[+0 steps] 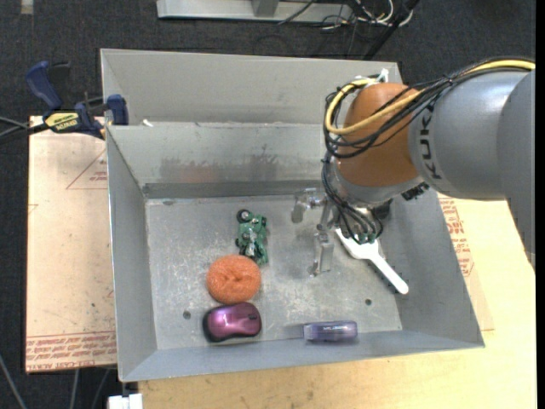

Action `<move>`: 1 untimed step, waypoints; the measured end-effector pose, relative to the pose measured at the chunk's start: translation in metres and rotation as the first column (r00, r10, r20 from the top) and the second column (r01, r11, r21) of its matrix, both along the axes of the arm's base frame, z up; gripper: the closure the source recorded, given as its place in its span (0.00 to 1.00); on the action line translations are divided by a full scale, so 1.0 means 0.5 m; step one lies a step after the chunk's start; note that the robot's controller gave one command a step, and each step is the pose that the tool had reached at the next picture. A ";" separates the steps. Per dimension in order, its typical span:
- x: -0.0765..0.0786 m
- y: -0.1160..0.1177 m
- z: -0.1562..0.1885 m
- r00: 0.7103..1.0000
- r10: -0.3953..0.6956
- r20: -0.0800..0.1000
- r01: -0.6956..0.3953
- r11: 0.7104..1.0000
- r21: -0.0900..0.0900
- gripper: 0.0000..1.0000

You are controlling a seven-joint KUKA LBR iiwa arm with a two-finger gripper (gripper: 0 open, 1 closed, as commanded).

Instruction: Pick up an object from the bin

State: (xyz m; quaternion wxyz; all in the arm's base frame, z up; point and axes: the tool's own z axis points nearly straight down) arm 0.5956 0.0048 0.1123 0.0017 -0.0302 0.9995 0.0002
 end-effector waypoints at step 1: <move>0.033 0.029 -0.040 1.000 0.004 0.002 -0.004 1.000 0.002 0.00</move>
Offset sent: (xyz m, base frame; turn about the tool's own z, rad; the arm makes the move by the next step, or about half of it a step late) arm -0.0850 0.0586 -0.0423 0.1248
